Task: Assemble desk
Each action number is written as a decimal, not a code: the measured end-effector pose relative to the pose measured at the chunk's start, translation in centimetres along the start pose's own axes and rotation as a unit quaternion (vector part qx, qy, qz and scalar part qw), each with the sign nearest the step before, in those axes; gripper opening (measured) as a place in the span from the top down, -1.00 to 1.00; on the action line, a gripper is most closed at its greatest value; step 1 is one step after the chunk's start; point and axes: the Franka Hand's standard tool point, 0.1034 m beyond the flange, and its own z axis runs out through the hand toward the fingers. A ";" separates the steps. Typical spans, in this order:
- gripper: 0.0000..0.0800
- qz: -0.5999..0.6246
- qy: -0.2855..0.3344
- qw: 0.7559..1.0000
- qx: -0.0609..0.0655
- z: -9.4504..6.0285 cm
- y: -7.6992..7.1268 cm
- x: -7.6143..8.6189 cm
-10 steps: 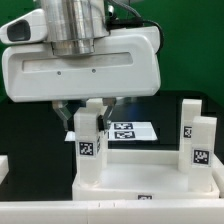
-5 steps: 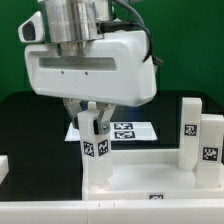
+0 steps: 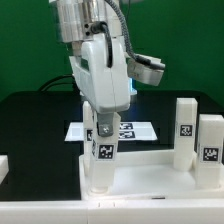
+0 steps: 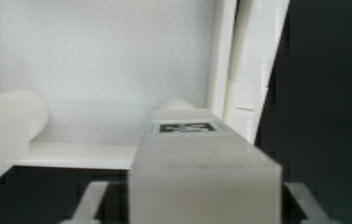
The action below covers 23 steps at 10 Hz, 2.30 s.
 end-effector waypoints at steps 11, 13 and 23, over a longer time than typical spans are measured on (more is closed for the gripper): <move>-0.34 -0.587 0.041 0.809 -0.009 -0.1 0.1 1.2; 0.02 -0.580 0.040 0.813 -0.010 0.1 0.2 1.2; 0.29 0.002 0.018 1.000 0.020 0.4 0.2 0.5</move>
Offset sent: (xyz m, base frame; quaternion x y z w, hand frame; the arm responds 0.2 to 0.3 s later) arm -0.0083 0.0073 -0.0057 0.0308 0.0015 -0.4302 0.9022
